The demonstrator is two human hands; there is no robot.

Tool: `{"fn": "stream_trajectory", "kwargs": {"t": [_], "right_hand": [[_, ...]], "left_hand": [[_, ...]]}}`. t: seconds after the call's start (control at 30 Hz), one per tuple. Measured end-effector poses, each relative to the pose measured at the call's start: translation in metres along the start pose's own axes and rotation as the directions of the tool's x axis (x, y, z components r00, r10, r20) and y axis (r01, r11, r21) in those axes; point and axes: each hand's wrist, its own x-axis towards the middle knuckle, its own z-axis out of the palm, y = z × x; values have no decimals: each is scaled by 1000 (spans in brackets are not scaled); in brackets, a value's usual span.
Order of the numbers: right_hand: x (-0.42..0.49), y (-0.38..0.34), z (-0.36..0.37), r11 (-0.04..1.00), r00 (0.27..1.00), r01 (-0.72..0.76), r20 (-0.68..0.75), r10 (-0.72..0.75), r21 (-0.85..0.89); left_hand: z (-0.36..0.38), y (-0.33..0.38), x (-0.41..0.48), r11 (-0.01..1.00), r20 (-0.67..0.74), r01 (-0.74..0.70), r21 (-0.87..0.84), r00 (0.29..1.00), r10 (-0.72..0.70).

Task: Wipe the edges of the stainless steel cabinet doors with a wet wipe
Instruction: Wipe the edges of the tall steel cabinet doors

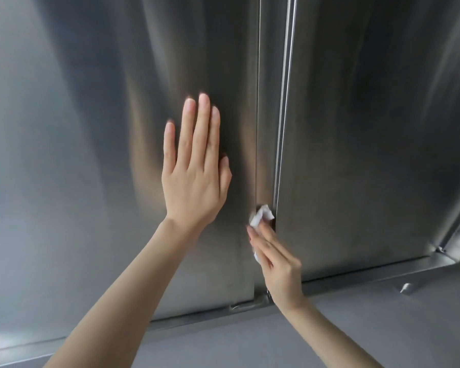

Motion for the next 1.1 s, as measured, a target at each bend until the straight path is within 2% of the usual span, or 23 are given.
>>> {"fn": "stream_trajectory", "kwargs": {"t": [0.07, 0.13, 0.23, 0.3, 0.37, 0.5, 0.57, 0.67, 0.8, 0.93, 1.03, 1.1], "right_hand": [[-23, 10, -7, 997, 993, 53, 112, -47, -51], [-13, 15, -12, 993, 988, 97, 124, -87, -72], [29, 8, -10, 992, 991, 125, -37, -126, -30], [52, 2, -5, 997, 983, 65, -177, -57, 38], [54, -3, 1, 996, 966, -55, -249, 69, 64], [-26, 2, 11, 973, 960, -225, -159, 232, 56], [-66, 10, 8, 975, 974, -221, -54, 221, 7], [-82, 18, 1, 991, 992, -121, 39, 123, -58], [-35, 12, 3, 997, 997, -57, -57, 60, 54], [-8, 1, 20, 976, 962, -124, -219, 163, 182], [-50, 0, 24, 962, 955, -220, -164, 246, 162], [-85, 7, 22, 973, 971, -219, -85, 225, 79]], "left_hand": [[0, -1, 1, 1000, -1, 1, 6, 1000, -1], [2, 0, 1, 1000, -8, 18, 10, 1000, -18], [6, 9, -16, 999, 6, 36, -19, 999, -36], [7, 19, -45, 998, 56, 18, -58, 998, -14], [6, 29, -76, 995, 115, 22, -94, 993, -11], [4, 39, -120, 990, 230, 28, -139, 973, 5], [3, 39, -132, 991, 261, 6, -131, 965, 29], [3, 40, -141, 992, 273, 11, -124, 962, 24], [4, 50, -143, 988, 254, 83, -134, 966, -46], [5, 50, -143, 985, 248, 86, -147, 968, -47], [3, 47, -143, 987, 260, 70, -142, 965, -32], [2, 47, -143, 990, 269, 62, -130, 963, -25]]}}
